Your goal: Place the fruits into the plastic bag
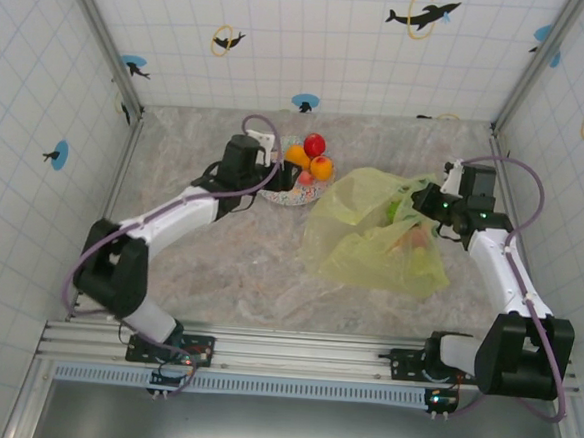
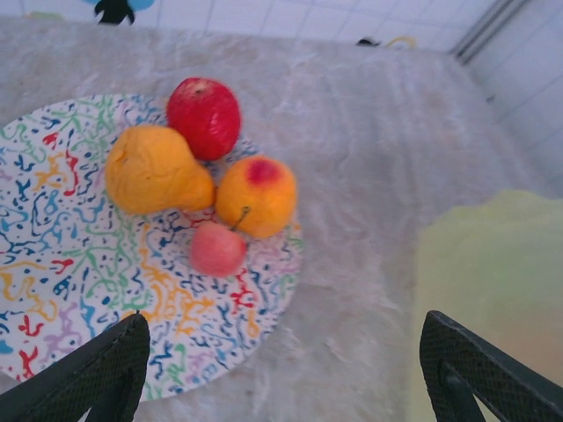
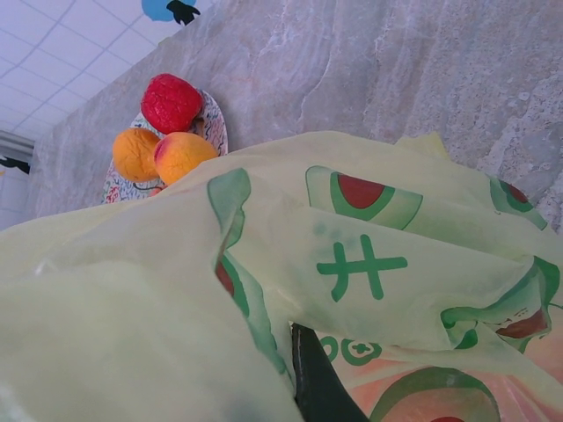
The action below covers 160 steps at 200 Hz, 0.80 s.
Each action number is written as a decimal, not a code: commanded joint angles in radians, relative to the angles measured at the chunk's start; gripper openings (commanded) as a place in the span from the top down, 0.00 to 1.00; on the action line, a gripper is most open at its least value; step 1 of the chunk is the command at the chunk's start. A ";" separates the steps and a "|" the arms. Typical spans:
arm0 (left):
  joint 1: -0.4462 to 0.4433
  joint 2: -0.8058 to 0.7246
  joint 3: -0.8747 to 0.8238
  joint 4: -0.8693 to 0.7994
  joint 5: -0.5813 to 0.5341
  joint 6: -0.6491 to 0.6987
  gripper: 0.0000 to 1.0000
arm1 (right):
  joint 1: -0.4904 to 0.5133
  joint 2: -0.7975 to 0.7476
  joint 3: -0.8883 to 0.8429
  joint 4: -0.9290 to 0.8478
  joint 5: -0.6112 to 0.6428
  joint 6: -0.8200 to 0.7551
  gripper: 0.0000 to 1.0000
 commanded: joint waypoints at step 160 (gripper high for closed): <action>-0.002 0.605 0.515 -0.225 0.016 0.100 0.24 | -0.038 -0.041 -0.051 0.005 -0.044 -0.026 1.00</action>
